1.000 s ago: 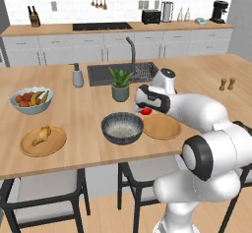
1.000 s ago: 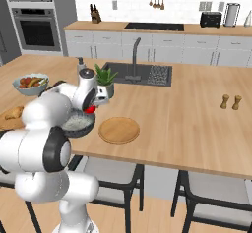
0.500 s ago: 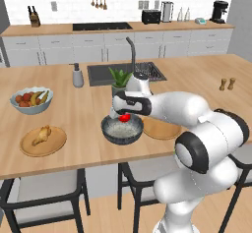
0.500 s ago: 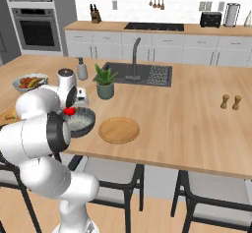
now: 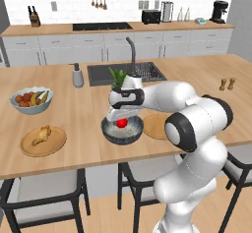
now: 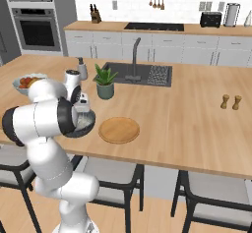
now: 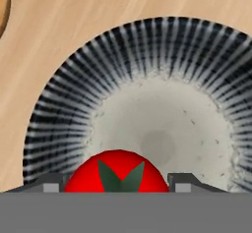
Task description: Pick the chicken drumstick and tomato from their plates and place them in the bowl. Then put the bowl in the fridge.
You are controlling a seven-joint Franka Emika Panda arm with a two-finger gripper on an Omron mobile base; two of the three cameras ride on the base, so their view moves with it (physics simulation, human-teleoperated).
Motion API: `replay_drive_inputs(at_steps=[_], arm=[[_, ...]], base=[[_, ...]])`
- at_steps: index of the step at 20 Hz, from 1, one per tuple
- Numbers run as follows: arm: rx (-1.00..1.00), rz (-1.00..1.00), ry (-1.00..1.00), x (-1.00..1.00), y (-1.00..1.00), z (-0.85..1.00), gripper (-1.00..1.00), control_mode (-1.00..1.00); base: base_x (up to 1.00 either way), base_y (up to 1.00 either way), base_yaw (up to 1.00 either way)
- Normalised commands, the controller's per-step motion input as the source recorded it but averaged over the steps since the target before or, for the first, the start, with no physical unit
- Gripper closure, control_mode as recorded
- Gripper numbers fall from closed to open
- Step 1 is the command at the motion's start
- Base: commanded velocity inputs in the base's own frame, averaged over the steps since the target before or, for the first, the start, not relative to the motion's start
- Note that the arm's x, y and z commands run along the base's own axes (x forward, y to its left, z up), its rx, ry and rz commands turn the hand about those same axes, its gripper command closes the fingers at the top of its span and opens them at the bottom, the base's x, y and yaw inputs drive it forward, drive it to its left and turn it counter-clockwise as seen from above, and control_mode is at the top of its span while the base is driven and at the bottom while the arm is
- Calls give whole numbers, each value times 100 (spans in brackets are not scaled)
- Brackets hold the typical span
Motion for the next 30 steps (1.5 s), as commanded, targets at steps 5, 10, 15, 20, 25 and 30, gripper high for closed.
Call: replay_drive_inputs(at_steps=[5, 10, 15, 20, 25, 30], arm=[[-5, 3, 3, 0, 1, -23, 100, -100], [-10, 0, 0, 0, 5, -30, 100, -100], [-10, 0, 0, 0, 3, -22, -100, -100], [-3, 0, 0, 0, 0, -6, -100, -100], [0, 0, -2, -4, 1, 0, -100, -100], [0, 0, -12, -39, 12, 42, -100, -100]], base=[[0, 0, 0], [0, 0, 0], [0, 0, 0], [0, 0, 0], [0, 0, 0], [0, 0, 0]])
